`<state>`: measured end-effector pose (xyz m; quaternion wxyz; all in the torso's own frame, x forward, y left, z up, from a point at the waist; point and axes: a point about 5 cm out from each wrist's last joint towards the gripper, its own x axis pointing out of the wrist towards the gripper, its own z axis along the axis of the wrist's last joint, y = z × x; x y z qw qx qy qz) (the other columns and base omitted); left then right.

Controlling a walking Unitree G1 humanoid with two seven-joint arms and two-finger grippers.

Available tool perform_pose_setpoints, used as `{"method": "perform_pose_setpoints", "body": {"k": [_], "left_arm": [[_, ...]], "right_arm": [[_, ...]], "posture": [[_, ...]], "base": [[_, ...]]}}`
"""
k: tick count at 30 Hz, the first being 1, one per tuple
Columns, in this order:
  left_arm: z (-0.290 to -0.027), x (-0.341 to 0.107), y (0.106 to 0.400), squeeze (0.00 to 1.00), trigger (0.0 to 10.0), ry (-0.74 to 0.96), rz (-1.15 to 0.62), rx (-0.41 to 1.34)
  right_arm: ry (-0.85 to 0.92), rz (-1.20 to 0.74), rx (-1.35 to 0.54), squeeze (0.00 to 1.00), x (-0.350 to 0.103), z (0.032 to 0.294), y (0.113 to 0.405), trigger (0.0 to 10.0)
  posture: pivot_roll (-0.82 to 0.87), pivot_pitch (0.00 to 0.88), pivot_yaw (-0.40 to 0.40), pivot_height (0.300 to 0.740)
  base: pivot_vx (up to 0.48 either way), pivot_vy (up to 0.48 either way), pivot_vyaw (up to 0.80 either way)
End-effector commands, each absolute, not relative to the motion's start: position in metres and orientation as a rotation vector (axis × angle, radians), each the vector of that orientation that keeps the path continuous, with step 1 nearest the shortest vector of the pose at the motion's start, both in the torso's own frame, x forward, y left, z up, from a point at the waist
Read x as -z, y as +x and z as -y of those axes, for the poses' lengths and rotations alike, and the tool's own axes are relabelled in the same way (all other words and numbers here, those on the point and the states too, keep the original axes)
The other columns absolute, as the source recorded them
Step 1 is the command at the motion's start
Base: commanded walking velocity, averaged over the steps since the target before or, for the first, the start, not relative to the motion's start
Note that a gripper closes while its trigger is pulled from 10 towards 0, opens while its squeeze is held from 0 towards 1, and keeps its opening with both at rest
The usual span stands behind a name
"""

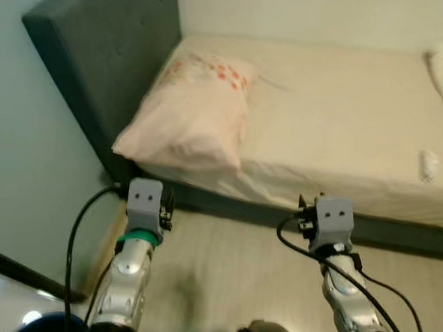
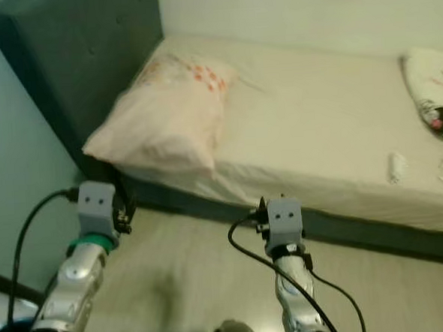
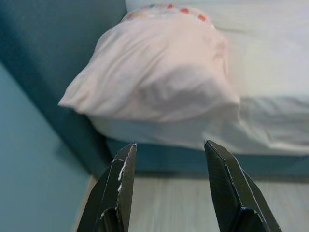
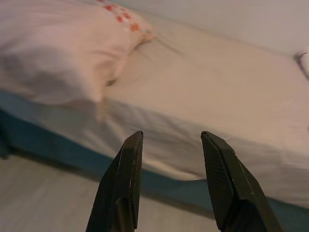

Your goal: Clean up the room

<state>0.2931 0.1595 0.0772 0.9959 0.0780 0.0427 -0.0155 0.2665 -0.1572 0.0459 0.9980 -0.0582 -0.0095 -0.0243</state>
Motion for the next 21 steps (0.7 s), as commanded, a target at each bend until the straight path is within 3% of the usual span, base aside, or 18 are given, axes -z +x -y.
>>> {"method": "perform_pose_setpoints", "body": {"k": [1,6,15,21], "left_arm": [[-0.158,-0.065,0.289,0.00,10.0,0.140,-0.151,0.045],[-0.161,-0.056,0.286,0.00,10.0,0.115,-0.222,0.053],[-0.182,-0.051,0.286,0.00,10.0,0.110,-0.276,-0.020],[-0.185,-0.053,0.287,0.00,10.0,0.125,-0.265,-0.014]], "right_arm": [[-0.103,-0.019,0.044,0.00,-0.039,0.156,0.264,10.0],[-0.097,-0.026,0.042,0.00,-0.038,0.156,0.265,10.0],[-0.087,-0.026,0.038,0.00,-0.039,0.155,0.268,10.0],[-0.083,-0.026,0.033,0.00,-0.038,0.153,0.269,10.0]], "posture": [[-0.09,0.016,0.023,0.735],[-0.09,0.015,0.025,0.735],[-0.09,0.013,0.033,0.735],[-0.09,0.013,0.033,0.735]], "base": [[0.000,0.000,-0.80],[0.000,0.000,0.00],[0.000,0.000,-0.80],[0.000,0.000,0.00]]}}
